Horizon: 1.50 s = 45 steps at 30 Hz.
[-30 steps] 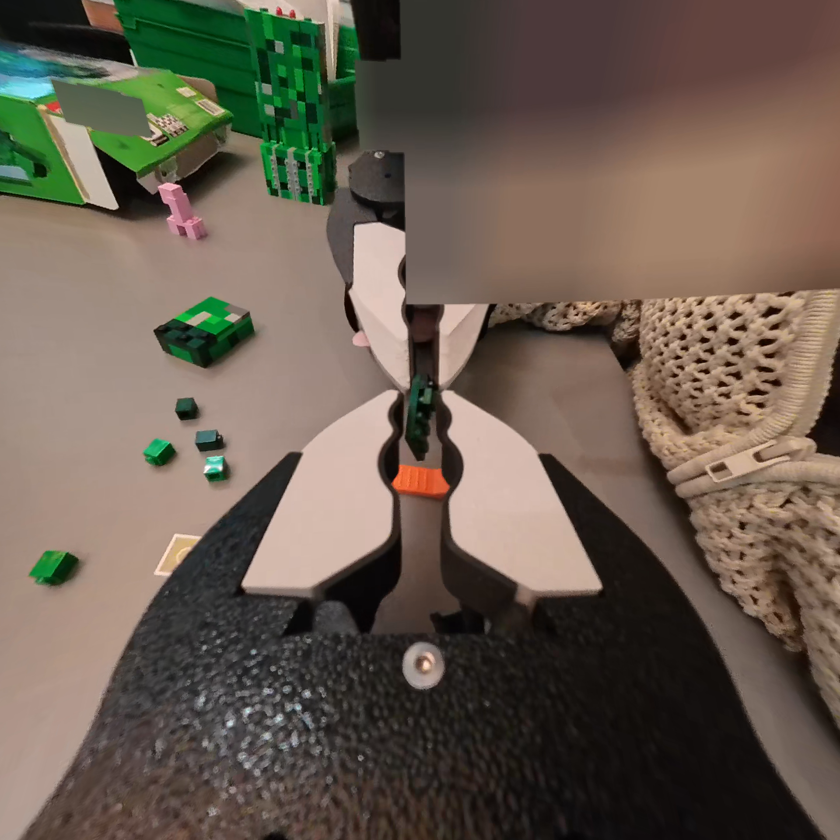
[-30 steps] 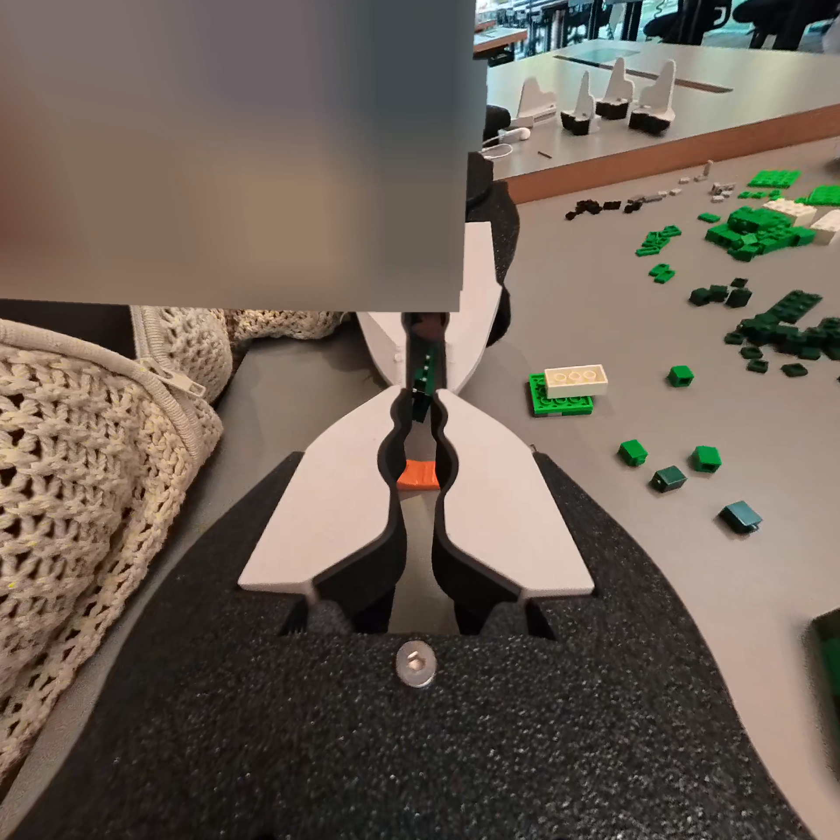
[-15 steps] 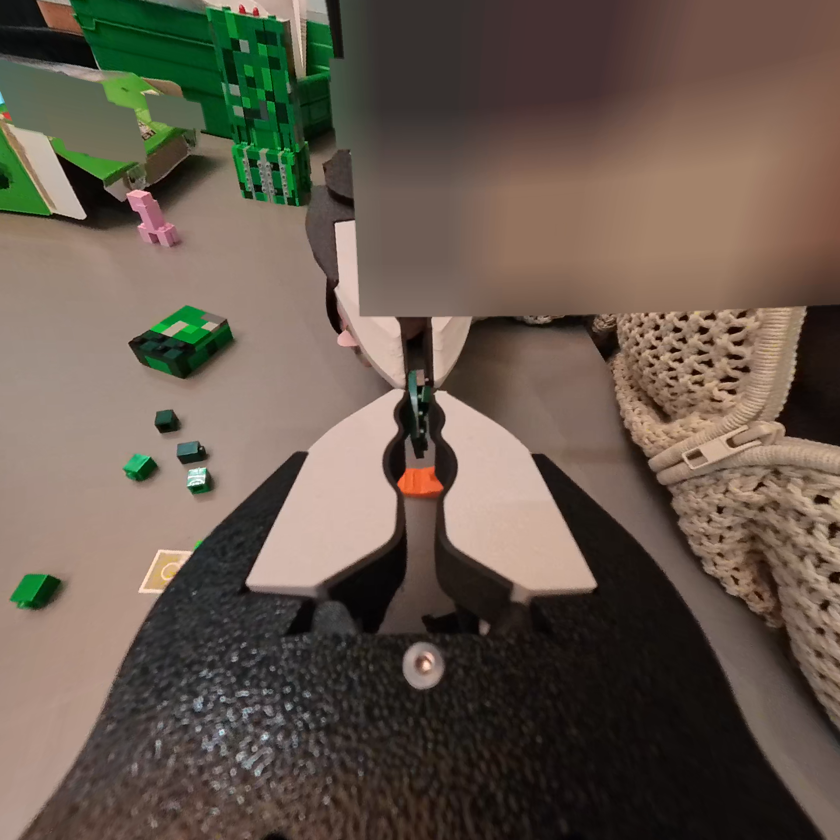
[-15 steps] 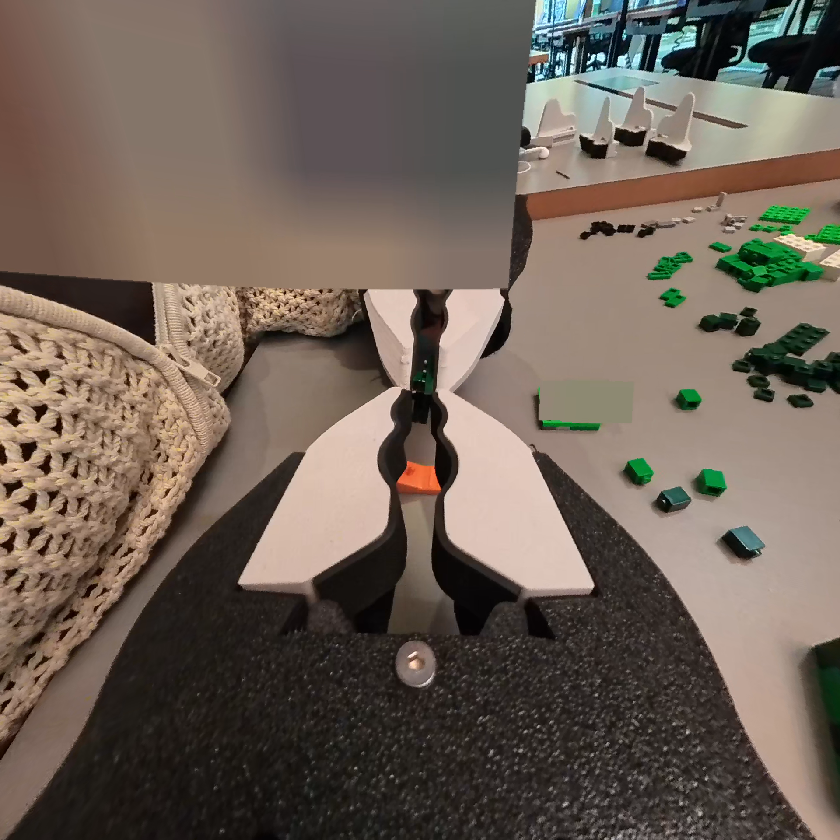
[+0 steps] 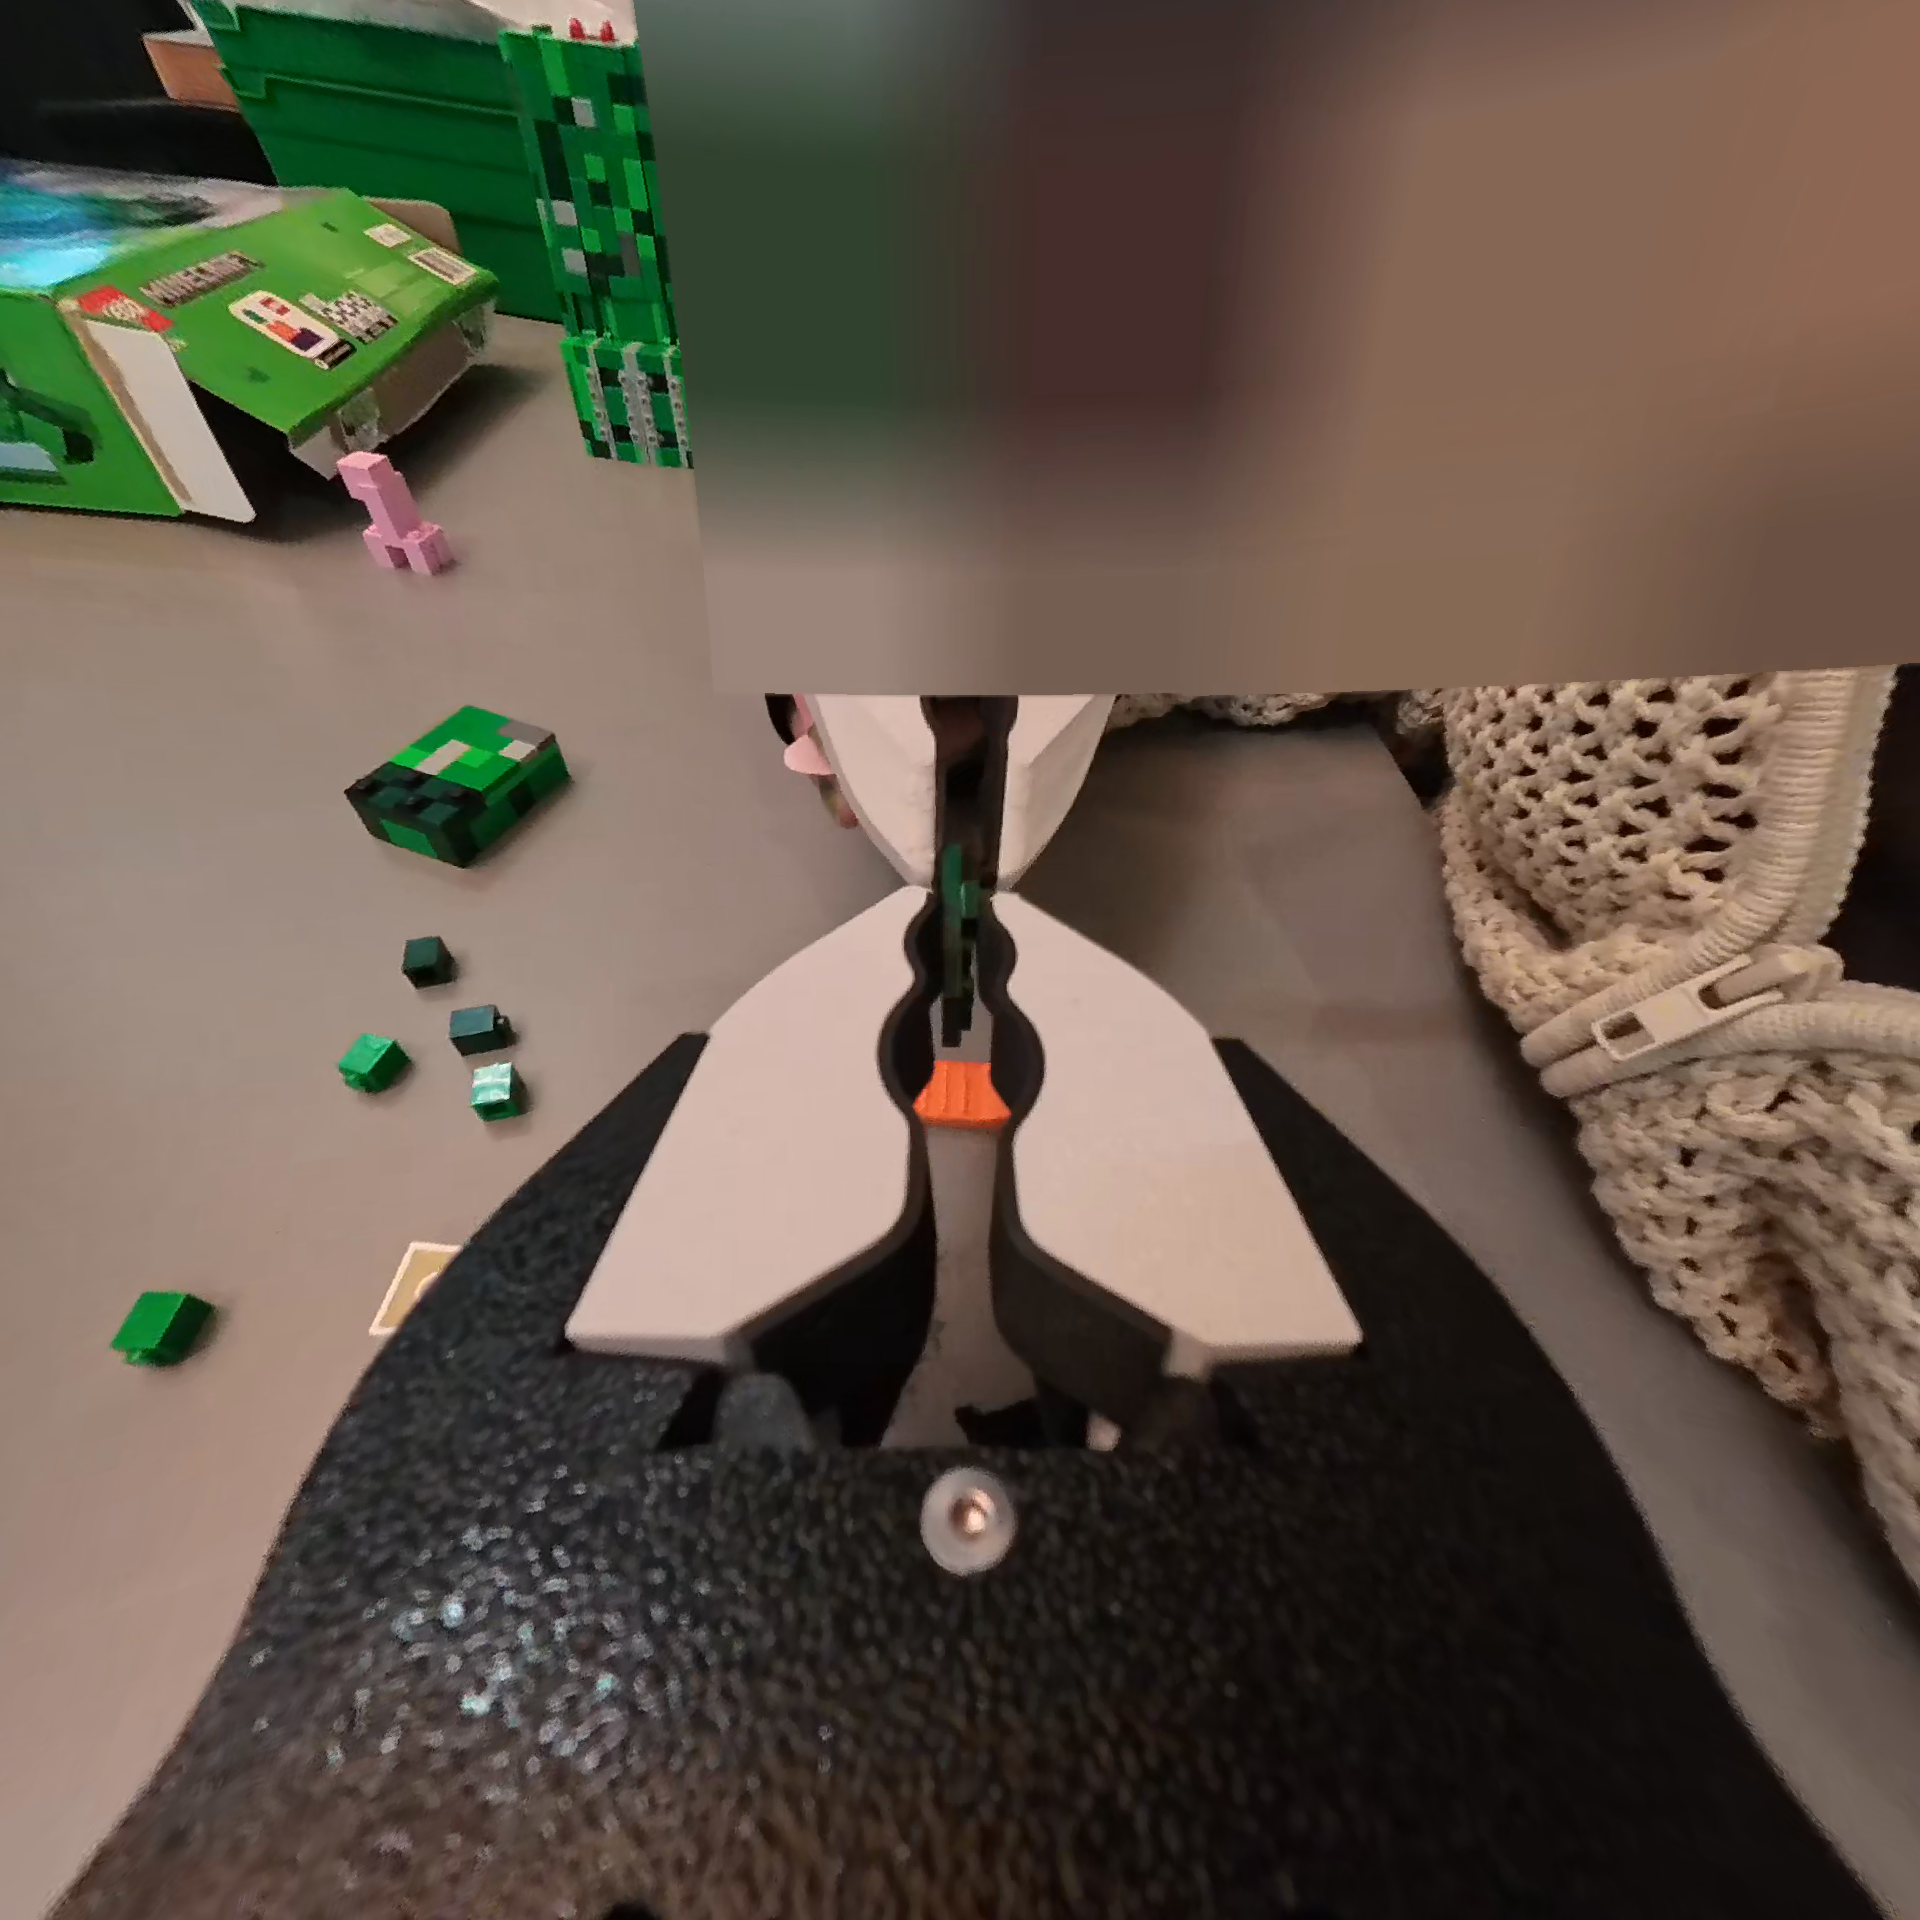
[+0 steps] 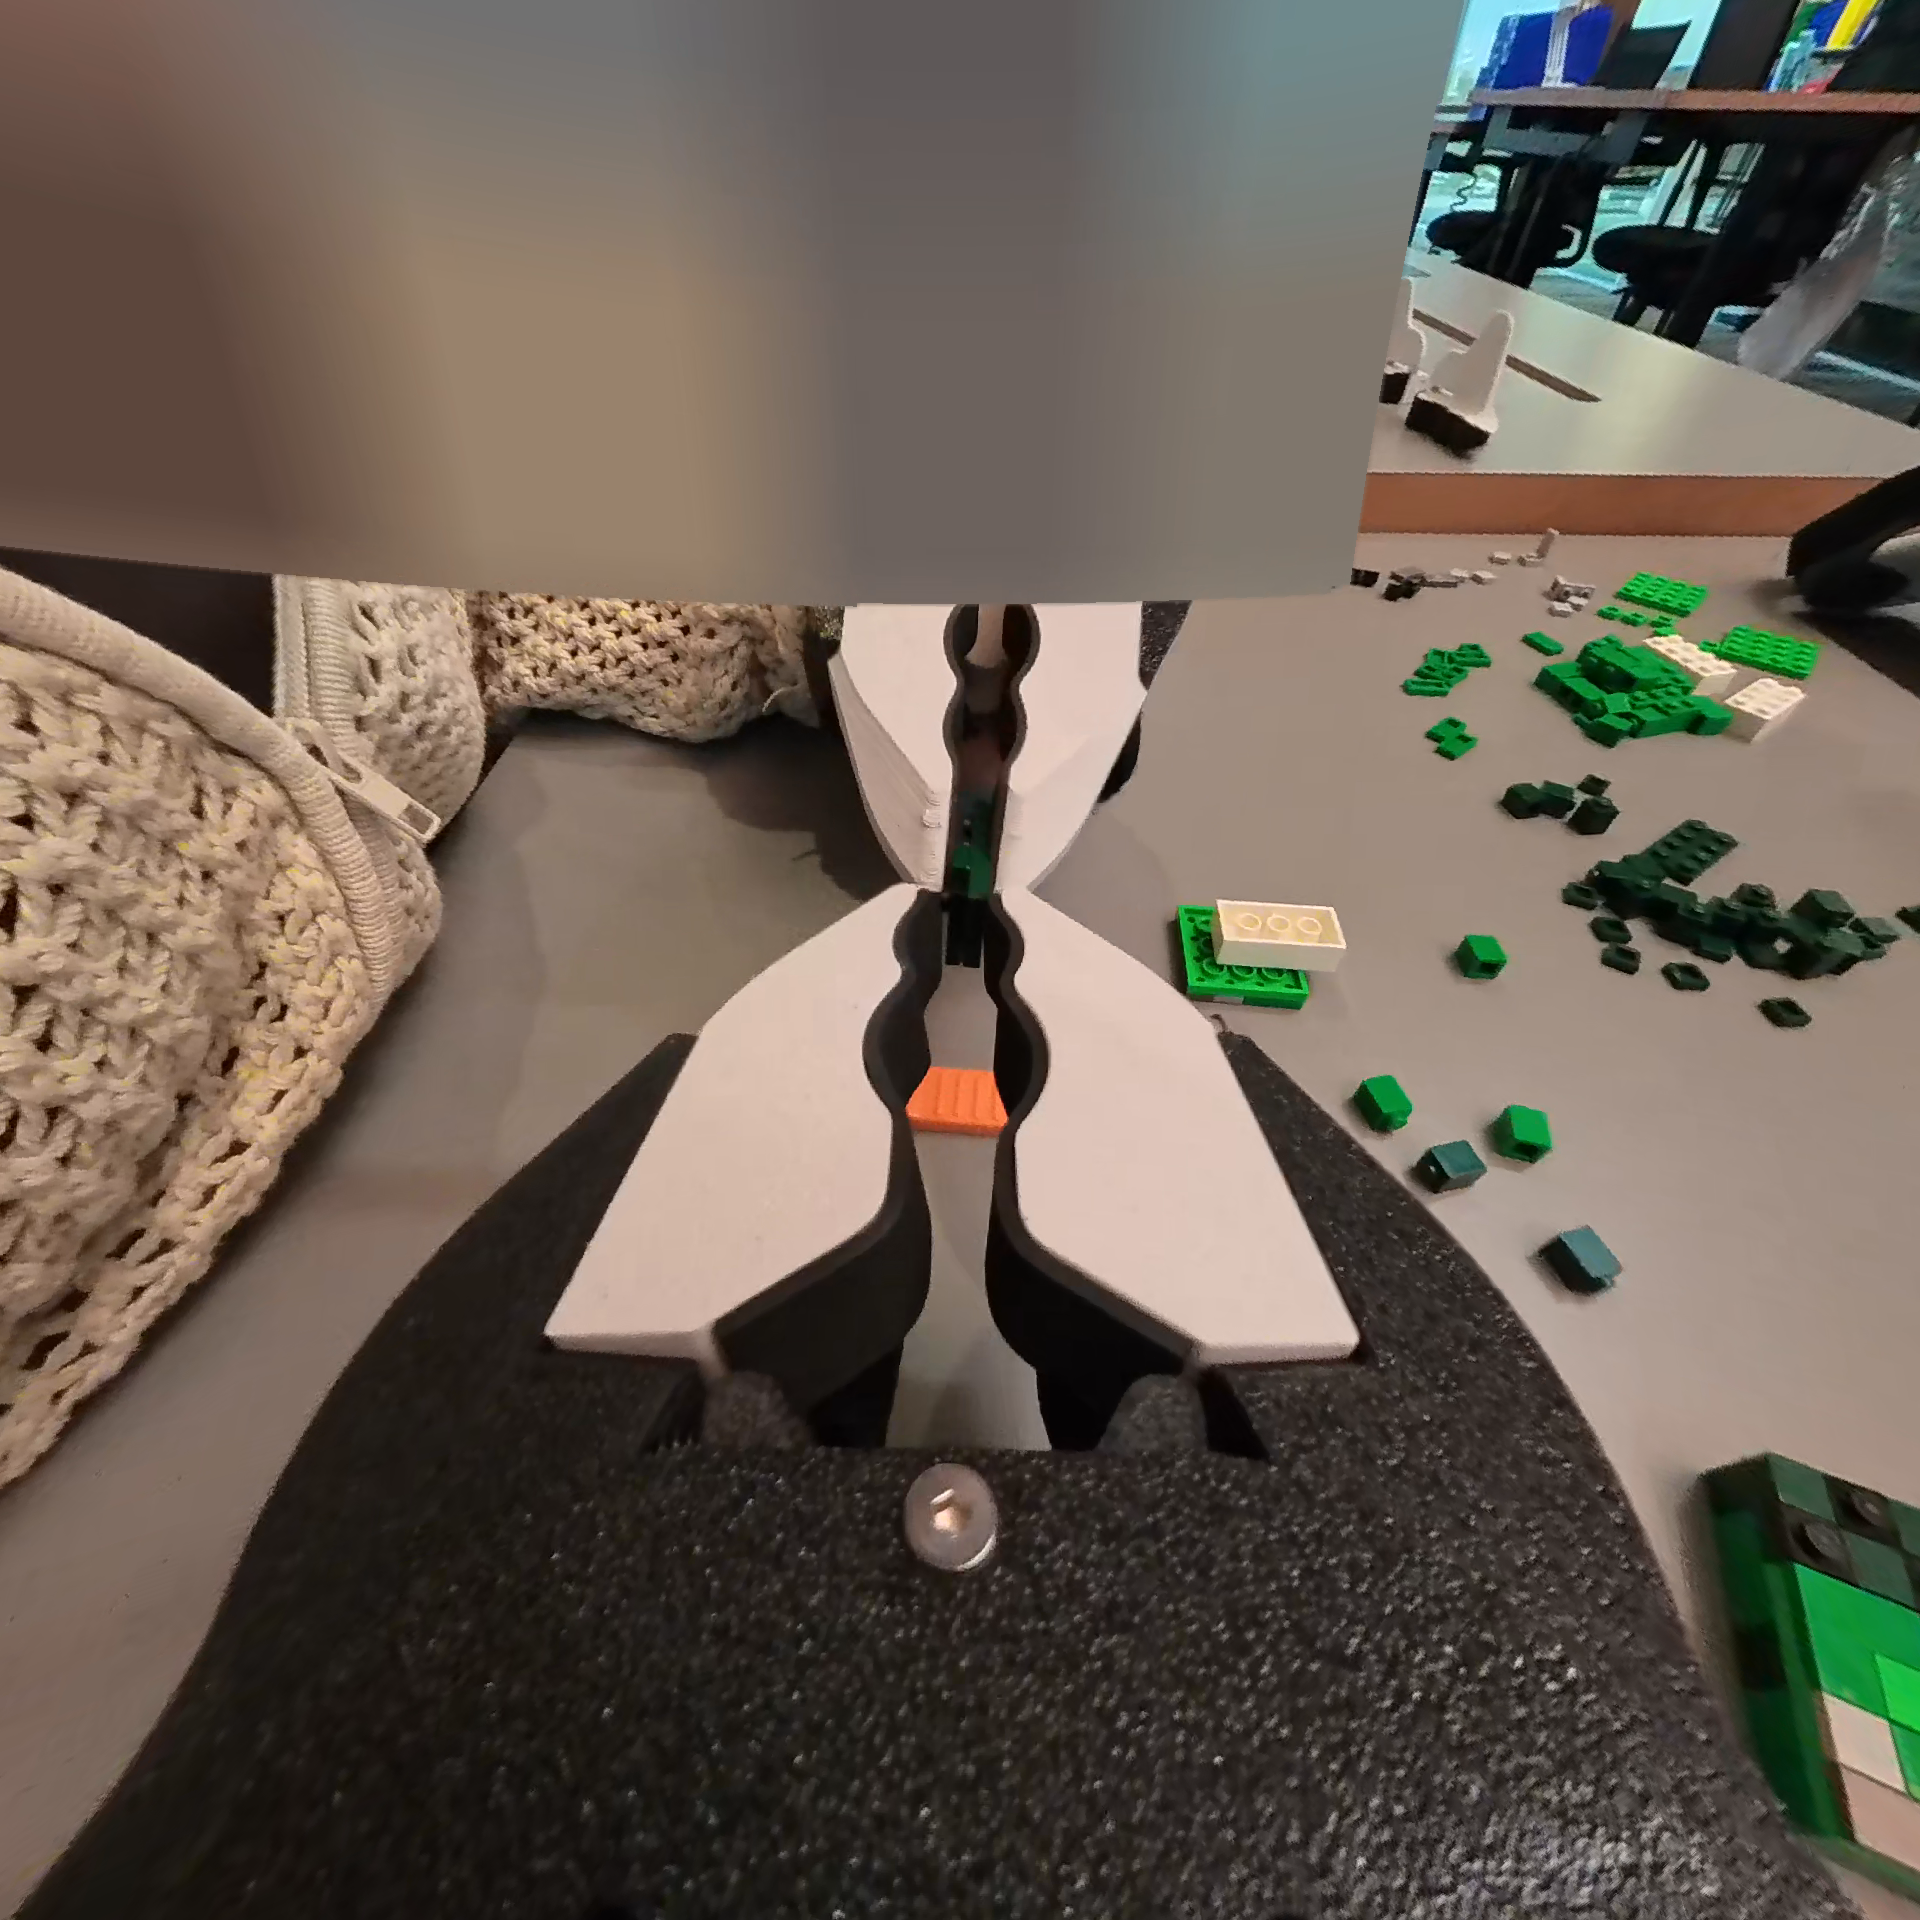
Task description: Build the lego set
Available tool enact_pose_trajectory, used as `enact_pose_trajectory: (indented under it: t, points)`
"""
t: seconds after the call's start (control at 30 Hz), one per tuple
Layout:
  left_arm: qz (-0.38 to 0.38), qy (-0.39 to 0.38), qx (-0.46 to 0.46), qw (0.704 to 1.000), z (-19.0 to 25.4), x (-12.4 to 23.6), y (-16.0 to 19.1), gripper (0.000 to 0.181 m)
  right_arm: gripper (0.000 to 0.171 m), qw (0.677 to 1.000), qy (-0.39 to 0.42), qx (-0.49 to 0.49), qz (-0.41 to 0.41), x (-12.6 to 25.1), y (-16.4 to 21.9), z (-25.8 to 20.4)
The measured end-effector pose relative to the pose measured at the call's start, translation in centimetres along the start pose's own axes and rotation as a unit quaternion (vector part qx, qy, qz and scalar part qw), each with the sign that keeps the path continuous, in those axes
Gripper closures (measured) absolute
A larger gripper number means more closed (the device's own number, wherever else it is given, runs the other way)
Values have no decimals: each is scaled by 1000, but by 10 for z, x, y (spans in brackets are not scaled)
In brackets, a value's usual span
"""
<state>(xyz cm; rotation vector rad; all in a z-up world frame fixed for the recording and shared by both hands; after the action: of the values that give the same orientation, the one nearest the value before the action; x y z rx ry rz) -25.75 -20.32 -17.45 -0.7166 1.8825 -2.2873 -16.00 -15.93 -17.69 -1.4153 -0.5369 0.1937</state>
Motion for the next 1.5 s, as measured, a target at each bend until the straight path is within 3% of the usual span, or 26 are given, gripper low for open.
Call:
enact_pose_trajectory:
  t: [0.3,0.4,0.47,0.5,0.57,0.73,0.9,1.1,1.27,1.5]
  points:
    - [-20,-7,-21,1000,-1,1,2,176,164,1000,-2,-11,-15,-3,2,1]
    - [3,-26,-15,1000,-5,1,1,175,163,997,-4,-73,2,-2,1,9]
    - [20,-46,-15,999,-9,1,0,164,164,988,-14,-153,24,0,2,16]
    - [16,-61,-28,998,-11,2,0,150,164,981,-17,-192,36,1,2,19]
    - [-1,-95,-78,992,-13,3,1,144,163,962,-32,-265,55,3,5,25]
    - [-18,-181,-236,955,-8,4,0,150,164,936,-57,-341,65,4,9,28]
    - [-31,-189,-277,942,-4,1,2,165,164,921,-73,-376,66,3,11,28]
    - [-26,-194,-258,946,-7,2,1,158,164,917,-69,-386,71,4,12,30]
    - [-40,-188,-251,949,-8,3,3,165,163,918,-69,-383,78,5,11,31]
    - [-10,-122,-122,985,-13,8,3,165,136,974,-9,-191,120,16,-3,29]
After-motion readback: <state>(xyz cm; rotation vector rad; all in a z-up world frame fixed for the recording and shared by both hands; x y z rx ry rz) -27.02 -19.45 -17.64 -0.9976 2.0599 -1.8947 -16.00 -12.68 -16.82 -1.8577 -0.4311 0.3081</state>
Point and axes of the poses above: each gripper's, where its closed fingertips meet, x back along the fingers, y out of its underside, z = x × y across the jaws, the point moved 6 cm from there along x, back along the fingers, and after that the axes turned 3 degrees about x, right-handed, at the moved point
